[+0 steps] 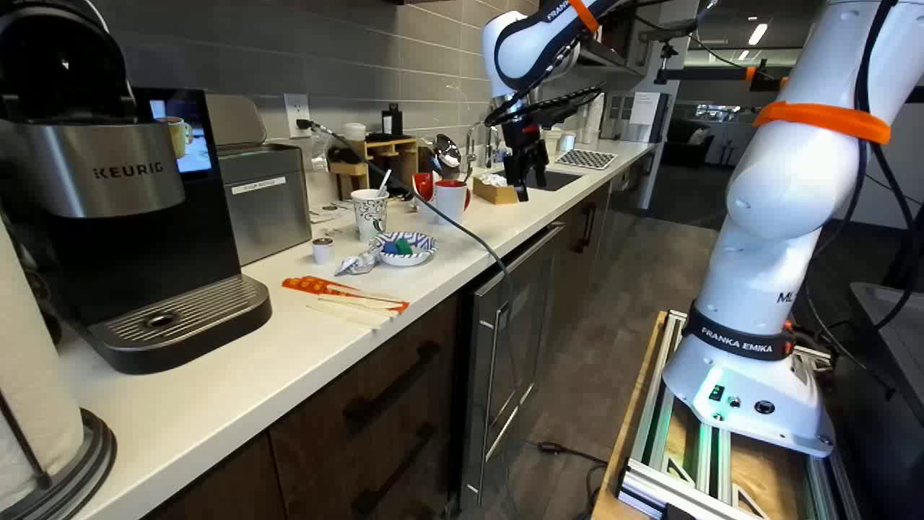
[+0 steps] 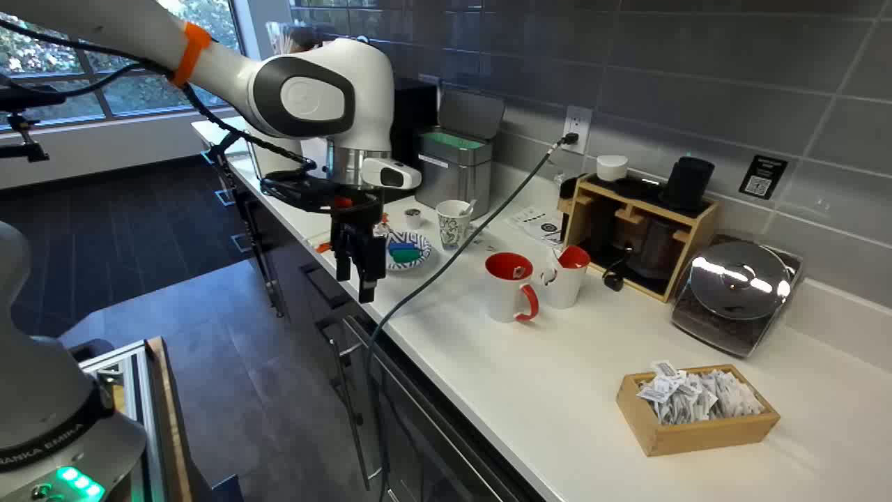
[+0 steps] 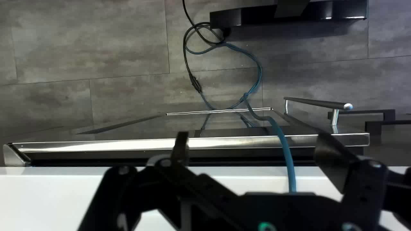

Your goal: Close the silver bin

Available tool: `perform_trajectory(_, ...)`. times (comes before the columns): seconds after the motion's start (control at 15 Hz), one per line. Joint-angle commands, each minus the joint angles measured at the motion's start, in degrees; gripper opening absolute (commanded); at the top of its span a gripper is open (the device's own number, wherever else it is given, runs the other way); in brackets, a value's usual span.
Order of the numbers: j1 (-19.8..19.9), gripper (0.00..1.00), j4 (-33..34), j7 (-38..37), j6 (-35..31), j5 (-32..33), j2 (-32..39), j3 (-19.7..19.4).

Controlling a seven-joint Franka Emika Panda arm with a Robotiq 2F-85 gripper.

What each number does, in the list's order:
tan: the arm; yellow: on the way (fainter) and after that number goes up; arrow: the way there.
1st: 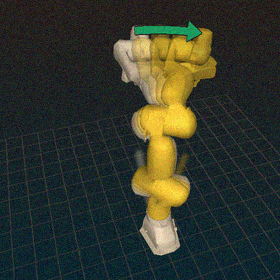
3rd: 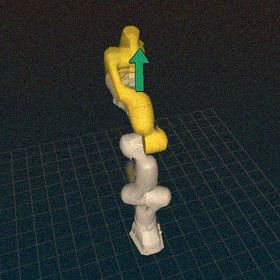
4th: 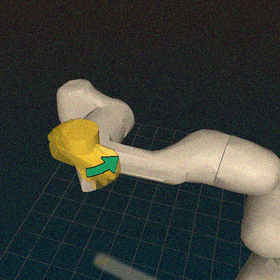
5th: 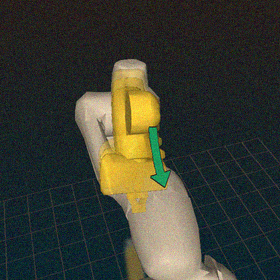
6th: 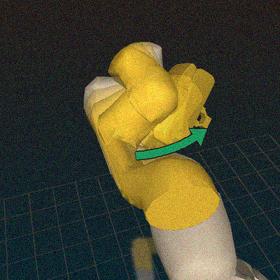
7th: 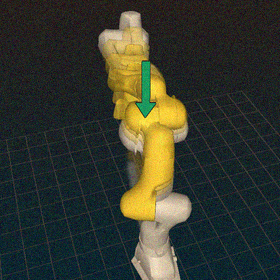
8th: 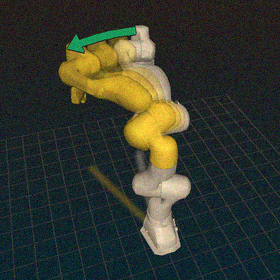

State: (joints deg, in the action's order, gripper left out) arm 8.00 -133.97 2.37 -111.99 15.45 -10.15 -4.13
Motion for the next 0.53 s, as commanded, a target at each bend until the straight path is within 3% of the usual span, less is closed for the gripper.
perform_trajectory(0.0,-0.63,1.0,0.07,-0.08,0.11,0.08,0.0,-0.59)
perform_trajectory(0.33,-0.63,1.0,0.07,-0.08,0.11,0.08,0.0,-0.59)
perform_trajectory(0.47,-2.41,1.0,3.26,3.67,-0.53,-4.73,1.0,-0.19)
